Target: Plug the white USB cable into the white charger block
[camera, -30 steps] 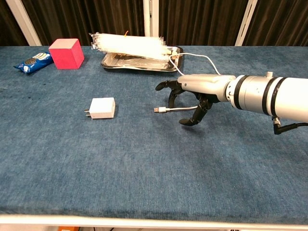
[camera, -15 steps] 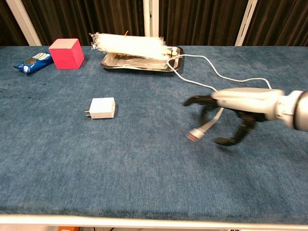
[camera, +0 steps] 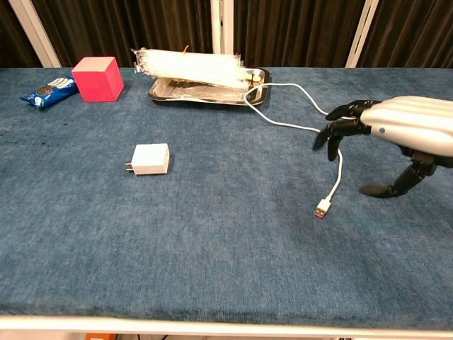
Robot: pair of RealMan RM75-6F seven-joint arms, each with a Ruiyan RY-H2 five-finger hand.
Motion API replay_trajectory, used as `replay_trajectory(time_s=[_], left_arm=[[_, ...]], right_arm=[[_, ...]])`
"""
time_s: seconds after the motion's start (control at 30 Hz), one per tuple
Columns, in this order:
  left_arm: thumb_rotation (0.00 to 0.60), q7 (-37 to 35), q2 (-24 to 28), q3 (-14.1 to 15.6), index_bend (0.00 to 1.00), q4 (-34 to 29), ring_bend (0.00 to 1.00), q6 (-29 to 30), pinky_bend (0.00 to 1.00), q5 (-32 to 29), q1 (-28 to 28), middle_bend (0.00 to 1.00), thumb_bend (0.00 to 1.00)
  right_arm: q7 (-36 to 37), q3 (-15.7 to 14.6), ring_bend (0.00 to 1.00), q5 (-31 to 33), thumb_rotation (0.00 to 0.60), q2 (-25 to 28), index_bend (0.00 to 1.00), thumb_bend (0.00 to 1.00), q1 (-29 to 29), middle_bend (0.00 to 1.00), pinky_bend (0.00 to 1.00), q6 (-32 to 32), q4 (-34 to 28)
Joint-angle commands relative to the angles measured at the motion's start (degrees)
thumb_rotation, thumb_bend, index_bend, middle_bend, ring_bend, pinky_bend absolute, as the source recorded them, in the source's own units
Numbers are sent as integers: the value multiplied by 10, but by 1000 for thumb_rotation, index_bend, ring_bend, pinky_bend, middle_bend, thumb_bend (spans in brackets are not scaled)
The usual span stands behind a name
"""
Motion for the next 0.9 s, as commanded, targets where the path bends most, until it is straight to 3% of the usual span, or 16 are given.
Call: replay_trajectory(time_s=[0.03,0.23,0.5,0.9], left_arm=[[600,3,1,1,101,-4,0,3,0,-1,3,84,53],[600,4,2,4,101,-8,0,7,0,-7,10,84,52],[600,8,2,4,101,-11,0,5,0,-6,8,84,52],[600,6,3,4,101,-11,0,4,0,-8,9,84,53]], right_arm=[[-41,-12,21,-44,600,-25,365,115,9,241,0,2,47],[-43,-25,19,-93,600,-55,417,116,9,234,0,33,102],[2,-33,21,-114,600,-97,441,155,1,240,0,68,164],[24,-37,29,-115,600,-118,453,275,2,249,0,68,197]])
